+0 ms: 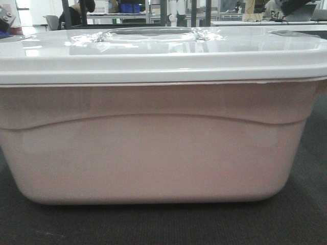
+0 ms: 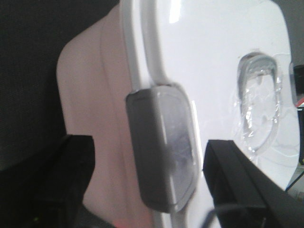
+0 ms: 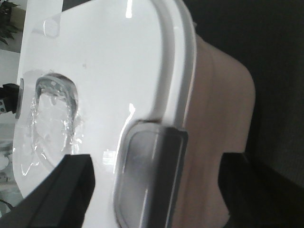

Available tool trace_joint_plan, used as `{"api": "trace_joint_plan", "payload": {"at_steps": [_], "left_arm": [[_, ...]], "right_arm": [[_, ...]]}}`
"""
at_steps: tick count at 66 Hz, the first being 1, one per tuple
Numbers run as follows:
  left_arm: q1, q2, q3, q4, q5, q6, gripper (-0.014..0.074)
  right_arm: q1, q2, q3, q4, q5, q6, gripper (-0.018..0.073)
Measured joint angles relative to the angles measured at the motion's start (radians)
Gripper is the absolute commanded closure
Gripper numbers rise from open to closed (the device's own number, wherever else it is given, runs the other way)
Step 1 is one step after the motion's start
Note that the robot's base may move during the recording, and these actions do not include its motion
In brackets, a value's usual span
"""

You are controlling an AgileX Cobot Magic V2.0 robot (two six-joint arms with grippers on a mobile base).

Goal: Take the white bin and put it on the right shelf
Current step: 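Position both grippers around the grey lid clips at the bin ends, then close both grippers on the grey clips at opposite bin ends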

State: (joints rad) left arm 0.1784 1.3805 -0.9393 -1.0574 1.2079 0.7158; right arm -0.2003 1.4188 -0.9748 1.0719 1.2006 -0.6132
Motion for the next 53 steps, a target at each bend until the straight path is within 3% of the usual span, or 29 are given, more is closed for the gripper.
{"api": "trace_joint_plan", "payload": {"at_steps": [14,32,53], "left_arm": [[-0.006,0.000,0.000,-0.029,-0.002,0.000,0.0209],[-0.061,0.000,0.000,-0.044,-0.010,0.002,0.0208],[-0.063,0.000,0.000,-0.044,-0.010,0.002,0.0209]], "right_arm": [[0.002,0.000,0.035,0.008,-0.002,-0.002,-0.0072],[0.028,0.000,0.035,0.022,-0.005,-0.002,-0.0072],[0.076,0.000,0.035,0.033,-0.005,-0.002,-0.0072]]}}
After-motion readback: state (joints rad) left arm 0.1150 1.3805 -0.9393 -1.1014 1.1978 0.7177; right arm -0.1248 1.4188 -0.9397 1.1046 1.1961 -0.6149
